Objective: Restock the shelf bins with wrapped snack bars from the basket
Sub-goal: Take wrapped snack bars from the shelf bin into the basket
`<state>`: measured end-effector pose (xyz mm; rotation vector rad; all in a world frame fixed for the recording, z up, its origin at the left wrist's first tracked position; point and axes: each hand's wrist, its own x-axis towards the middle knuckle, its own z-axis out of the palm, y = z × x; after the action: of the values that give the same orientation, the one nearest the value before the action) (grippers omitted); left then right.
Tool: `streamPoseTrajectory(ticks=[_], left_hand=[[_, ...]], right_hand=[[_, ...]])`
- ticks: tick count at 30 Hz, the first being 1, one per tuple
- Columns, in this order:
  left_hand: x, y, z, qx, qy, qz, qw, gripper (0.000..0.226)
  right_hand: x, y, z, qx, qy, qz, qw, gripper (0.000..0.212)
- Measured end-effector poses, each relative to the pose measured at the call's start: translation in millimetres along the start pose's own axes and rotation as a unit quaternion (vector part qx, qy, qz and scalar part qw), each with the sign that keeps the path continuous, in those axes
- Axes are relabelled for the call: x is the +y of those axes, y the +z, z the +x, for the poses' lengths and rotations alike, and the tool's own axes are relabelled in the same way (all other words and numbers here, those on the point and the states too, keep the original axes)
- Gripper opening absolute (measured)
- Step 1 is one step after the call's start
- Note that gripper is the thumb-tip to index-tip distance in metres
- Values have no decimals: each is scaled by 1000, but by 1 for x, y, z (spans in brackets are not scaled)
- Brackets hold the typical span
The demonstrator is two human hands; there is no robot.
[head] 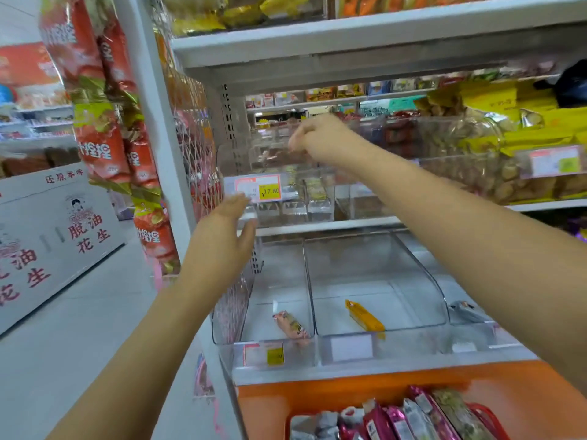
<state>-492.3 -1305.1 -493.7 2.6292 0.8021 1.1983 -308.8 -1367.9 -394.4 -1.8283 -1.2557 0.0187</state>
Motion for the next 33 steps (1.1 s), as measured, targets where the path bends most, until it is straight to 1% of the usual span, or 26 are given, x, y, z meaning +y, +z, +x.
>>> streamPoseTrajectory(ticks=[1, 2, 4, 7, 10, 11, 13, 14, 15, 16, 17, 18, 19, 20, 22, 23, 24, 25, 26, 27, 29, 30, 31, 33], left_hand=[[6, 3, -15, -7, 3, -19, 1000, 24], [11, 7, -28, -34, 8, -27, 999, 15], [15, 25, -53, -131, 4, -7, 991, 27], [16, 63, -86, -289, -29, -13, 957, 25], [12, 100, -119, -421, -64, -25, 905, 20], [11, 112, -129, -470, -70, -16, 880, 16], [8, 132, -150, -558, -83, 39, 825, 14], [6, 140, -160, -584, -97, 75, 803, 17], [4, 147, -169, -597, -118, 105, 786, 27], [1, 151, -176, -602, -149, 125, 775, 37], [-3, 153, -180, -609, -178, 139, 760, 41], [-8, 156, -185, -621, -212, 141, 741, 44], [-13, 159, -188, -633, -246, 136, 722, 51], [-18, 161, -191, -640, -298, 117, 699, 62], [-23, 161, -197, -650, -383, 57, 654, 79], [-25, 163, -200, -655, -405, 36, 638, 84], [-24, 163, -204, -662, -410, 32, 627, 85], [-24, 164, -207, -664, -405, 35, 628, 81], [-23, 163, -211, -660, -398, 42, 636, 75], [-26, 163, -213, -651, -394, 39, 648, 71], [-29, 160, -213, -639, -394, 19, 661, 71], [-30, 158, -212, -629, -404, 5, 664, 70], [-32, 157, -209, -619, -408, -10, 670, 65], [-29, 147, -199, -596, -406, -39, 692, 44]], right_hand=[[5, -3, -18, 25, -20, 5, 999, 24], [11, -5, -36, 40, -37, 1, 999, 23], [30, -5, -72, 29, -50, -16, 998, 17], [72, 6, -122, -37, -28, -49, 998, 11], [119, 21, -173, -126, 57, -69, 988, 9], [134, 26, -190, -168, 98, -83, 977, 13], [161, 35, -224, -256, 162, -140, 943, 27], [172, 41, -239, -300, 189, -178, 918, 32], [186, 46, -254, -333, 211, -211, 894, 35], [195, 53, -266, -353, 228, -237, 876, 33], [202, 60, -277, -358, 240, -256, 865, 30], [208, 64, -288, -359, 270, -264, 854, 33], [213, 69, -298, -356, 296, -257, 848, 36], [214, 74, -306, -354, 323, -241, 844, 34], [217, 81, -319, -341, 347, -237, 841, 27], [217, 84, -323, -330, 355, -235, 843, 22], [217, 87, -326, -322, 367, -230, 842, 26], [215, 89, -329, -307, 375, -232, 843, 40], [213, 91, -331, -296, 380, -242, 842, 51], [210, 92, -333, -282, 376, -261, 843, 58], [207, 96, -337, -272, 364, -306, 837, 67], [207, 97, -339, -269, 366, -314, 833, 65], [209, 97, -339, -268, 376, -311, 831, 58], [213, 91, -335, -259, 397, -261, 841, 29]])
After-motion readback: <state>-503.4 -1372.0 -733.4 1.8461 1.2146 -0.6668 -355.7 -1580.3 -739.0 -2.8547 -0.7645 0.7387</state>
